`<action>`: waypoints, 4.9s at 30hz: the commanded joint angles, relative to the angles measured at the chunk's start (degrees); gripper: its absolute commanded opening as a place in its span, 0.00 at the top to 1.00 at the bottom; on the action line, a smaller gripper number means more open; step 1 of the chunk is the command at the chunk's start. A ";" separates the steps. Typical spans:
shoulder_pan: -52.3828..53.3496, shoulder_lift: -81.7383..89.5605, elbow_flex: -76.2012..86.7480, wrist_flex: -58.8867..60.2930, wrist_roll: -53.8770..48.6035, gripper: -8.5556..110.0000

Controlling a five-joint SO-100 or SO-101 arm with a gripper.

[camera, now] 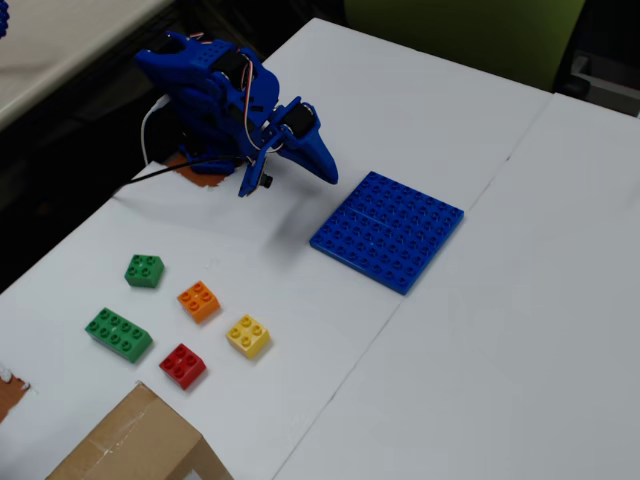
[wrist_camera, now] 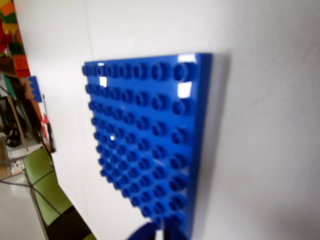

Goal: Pick up the 2x2 green block and go up the 8x8 blue block.

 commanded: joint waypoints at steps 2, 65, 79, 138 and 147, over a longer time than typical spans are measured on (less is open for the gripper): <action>1.58 0.44 0.35 0.26 1.41 0.93; 47.99 -48.87 -50.63 30.50 -159.61 0.76; 71.72 -73.56 -66.18 16.44 -216.12 0.71; 74.62 -86.92 -65.39 8.79 -237.74 0.67; 74.79 -90.18 -67.68 6.15 -237.74 0.67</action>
